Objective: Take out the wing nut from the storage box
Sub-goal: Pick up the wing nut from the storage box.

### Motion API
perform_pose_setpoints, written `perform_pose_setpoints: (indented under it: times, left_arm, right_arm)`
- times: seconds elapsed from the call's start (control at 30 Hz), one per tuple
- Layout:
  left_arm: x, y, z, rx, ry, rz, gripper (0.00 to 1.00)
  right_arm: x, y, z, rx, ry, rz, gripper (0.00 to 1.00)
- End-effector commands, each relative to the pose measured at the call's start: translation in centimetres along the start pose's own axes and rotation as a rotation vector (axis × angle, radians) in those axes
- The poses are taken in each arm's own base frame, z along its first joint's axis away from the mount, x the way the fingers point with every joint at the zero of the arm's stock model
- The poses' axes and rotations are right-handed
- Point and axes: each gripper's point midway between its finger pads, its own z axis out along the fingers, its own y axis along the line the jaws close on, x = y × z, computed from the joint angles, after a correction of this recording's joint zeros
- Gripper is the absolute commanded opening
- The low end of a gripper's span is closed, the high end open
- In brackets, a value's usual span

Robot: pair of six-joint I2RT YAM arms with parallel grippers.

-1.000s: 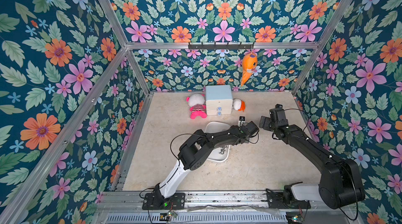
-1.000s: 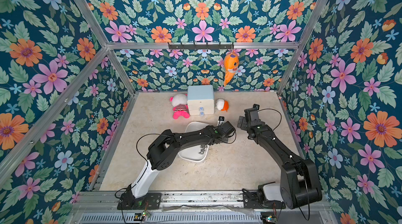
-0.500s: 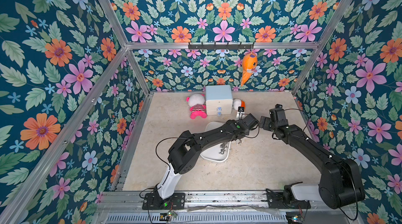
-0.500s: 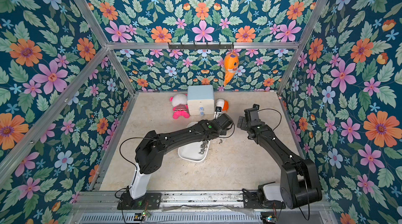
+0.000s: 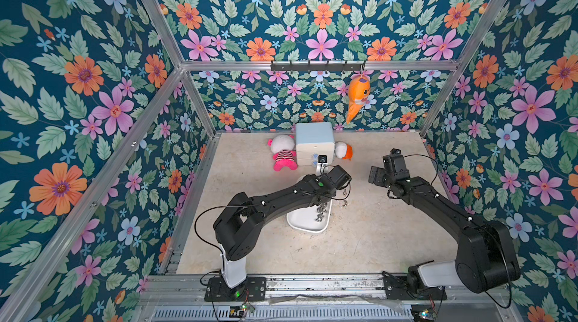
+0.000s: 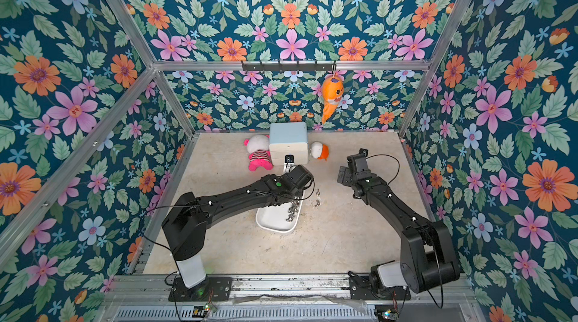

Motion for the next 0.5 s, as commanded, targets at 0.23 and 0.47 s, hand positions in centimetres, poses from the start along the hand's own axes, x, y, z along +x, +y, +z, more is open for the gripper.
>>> perform_pose_setpoints:
  times: [0.23, 0.47]
  left_arm:
    - [1.7, 0.9, 1.8, 0.013, 0.059, -0.063, 0.31]
    - [2.8, 0.9, 3.4, 0.032, 0.082, -0.080, 0.31]
  right_arm:
    - [-0.8, 0.4, -0.1, -0.001, -0.014, 0.002, 0.99]
    - [-0.8, 0.7, 0.1, -0.008, -0.011, 0.000, 0.99]
